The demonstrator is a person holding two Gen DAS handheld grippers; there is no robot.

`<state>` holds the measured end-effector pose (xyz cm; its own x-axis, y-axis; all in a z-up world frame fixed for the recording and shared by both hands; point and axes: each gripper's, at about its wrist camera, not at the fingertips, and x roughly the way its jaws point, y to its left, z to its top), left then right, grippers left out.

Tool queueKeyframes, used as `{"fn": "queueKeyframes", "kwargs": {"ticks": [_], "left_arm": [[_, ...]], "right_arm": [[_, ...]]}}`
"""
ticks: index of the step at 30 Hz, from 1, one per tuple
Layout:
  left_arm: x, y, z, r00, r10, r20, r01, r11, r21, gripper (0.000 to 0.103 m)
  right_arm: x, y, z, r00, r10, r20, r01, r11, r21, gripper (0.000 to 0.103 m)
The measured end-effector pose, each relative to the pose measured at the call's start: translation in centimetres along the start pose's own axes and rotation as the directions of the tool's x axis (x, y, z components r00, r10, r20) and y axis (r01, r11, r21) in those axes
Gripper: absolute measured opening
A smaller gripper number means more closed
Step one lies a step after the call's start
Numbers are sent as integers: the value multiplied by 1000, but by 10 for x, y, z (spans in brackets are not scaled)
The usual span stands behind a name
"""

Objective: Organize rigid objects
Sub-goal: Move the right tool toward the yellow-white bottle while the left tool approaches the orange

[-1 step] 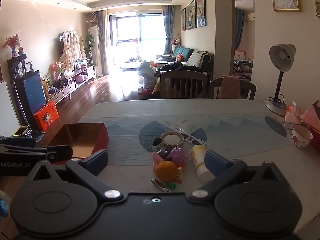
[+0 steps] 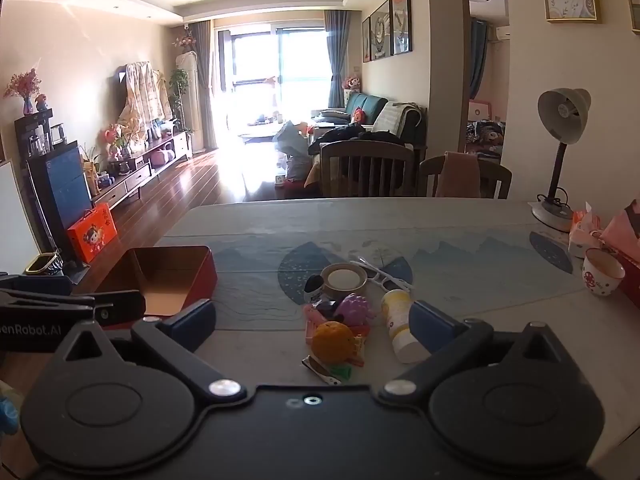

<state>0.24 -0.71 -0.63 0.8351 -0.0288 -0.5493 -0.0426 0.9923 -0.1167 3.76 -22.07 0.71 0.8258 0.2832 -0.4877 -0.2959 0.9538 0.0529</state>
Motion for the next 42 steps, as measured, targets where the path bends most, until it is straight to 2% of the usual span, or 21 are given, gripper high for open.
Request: {"fn": "queueKeyframes", "kwargs": {"ticks": [21, 42], "left_arm": [[-3, 5, 4, 1000, -25, -15, 25, 1000, -17, 103], [23, -9, 13, 998, -26, -60, 24, 999, -25, 103]], "right_arm": [[-3, -5, 0, 1000, 5, 7, -6, 1000, 17, 103], [-3, -4, -1, 1000, 17, 13, -17, 1000, 16, 103]]}}
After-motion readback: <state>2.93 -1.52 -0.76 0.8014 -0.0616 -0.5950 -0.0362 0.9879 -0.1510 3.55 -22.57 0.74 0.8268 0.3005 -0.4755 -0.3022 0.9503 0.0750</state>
